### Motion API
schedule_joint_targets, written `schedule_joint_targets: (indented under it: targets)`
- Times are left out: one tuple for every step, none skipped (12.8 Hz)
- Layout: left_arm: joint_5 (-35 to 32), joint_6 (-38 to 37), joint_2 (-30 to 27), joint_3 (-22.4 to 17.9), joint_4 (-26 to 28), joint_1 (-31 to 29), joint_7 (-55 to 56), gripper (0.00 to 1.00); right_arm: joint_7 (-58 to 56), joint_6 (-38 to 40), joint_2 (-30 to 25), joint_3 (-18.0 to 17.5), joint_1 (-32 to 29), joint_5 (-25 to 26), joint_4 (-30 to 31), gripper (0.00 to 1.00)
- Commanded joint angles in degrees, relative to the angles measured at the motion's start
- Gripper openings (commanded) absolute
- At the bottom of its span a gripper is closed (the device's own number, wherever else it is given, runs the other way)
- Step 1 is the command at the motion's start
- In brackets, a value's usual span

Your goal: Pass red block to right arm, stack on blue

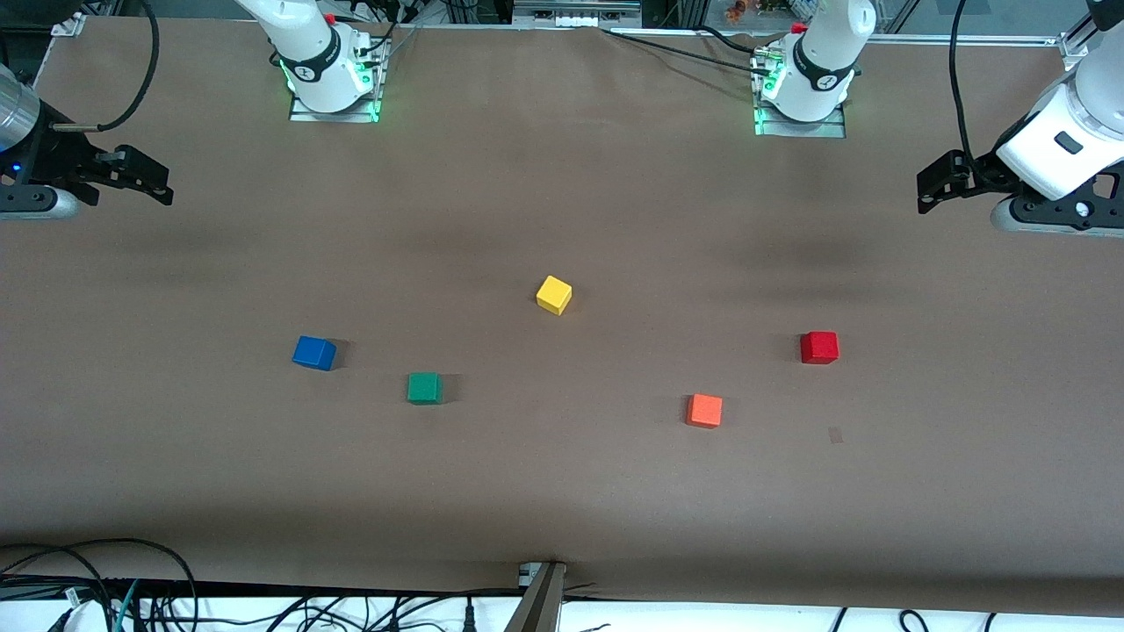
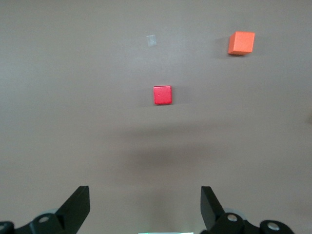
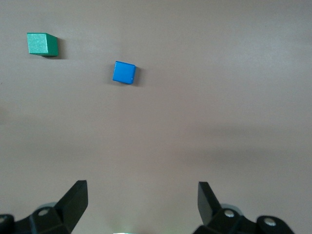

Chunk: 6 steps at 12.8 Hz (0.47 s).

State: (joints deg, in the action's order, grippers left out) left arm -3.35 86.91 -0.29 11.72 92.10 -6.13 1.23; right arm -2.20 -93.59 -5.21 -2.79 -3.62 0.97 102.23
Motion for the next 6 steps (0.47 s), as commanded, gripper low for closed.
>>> schedule_joint_targets:
  targets:
    - [-2.01, -0.43, 1.16, 0.33, -1.40, 0.15, 0.44, 1.00, 0.53, 1.66, -1.30, -0.29, -0.15, -0.18, 0.34, 1.00]
    - [-2.19, -0.25, 1.17, 0.24, -1.49, 0.06, 0.36, 1.00, 0.53, 1.83, -1.30, -0.29, -0.15, -0.18, 0.34, 1.00]
    - [-2.36, -0.16, 1.08, 0.24, -2.10, -0.29, 0.36, 1.00, 0.53, 1.83, -1.30, -0.29, -0.15, -0.18, 0.34, 1.00]
    - [-2.19, -0.60, 1.08, 0.24, -4.71, -0.38, 0.53, 1.00, 0.53, 1.84, -1.30, -0.29, -0.15, -0.18, 0.25, 1.00]
    - [-2.19, -1.12, 1.08, -0.11, -6.39, -0.38, 0.53, 1.00, 0.53, 1.84, -1.30, -0.29, -0.15, -0.18, -0.01, 1.00]
    - [-2.36, -2.00, 0.91, -0.20, -6.76, -0.46, 0.62, 1.00, 0.53, 1.84, -1.30, -0.63, -0.15, -0.18, -0.10, 1.00]
